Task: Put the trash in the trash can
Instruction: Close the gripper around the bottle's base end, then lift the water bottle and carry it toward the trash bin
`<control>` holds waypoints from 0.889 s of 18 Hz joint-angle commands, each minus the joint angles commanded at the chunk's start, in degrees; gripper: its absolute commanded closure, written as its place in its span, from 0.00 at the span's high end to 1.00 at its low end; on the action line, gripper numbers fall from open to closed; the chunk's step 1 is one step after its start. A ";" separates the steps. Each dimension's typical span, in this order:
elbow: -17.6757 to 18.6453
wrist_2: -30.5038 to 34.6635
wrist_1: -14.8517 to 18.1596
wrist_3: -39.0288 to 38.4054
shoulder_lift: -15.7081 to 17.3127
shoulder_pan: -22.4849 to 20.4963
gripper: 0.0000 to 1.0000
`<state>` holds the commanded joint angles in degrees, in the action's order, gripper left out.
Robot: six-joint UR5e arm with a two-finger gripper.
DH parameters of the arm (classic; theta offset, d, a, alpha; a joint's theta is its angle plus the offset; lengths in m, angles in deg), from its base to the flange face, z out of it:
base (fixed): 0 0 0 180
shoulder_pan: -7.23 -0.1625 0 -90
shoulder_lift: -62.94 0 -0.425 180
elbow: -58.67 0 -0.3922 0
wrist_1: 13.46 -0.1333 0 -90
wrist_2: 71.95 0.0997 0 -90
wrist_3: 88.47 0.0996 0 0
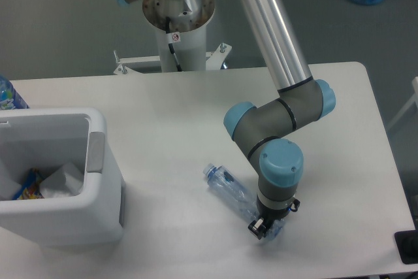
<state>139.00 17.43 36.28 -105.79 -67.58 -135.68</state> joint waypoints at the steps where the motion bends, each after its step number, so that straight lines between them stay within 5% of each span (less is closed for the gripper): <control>1: 0.26 0.00 0.00 0.00 0.70 -0.09 0.59; 9: -3.32 -0.96 -0.09 1.94 10.54 -2.80 0.59; 14: -9.05 -12.10 -0.61 1.93 14.50 -6.41 0.59; 16: -9.75 -16.15 -4.46 2.02 16.43 -7.90 0.59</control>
<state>129.25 1.28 31.82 -103.77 -51.15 -143.58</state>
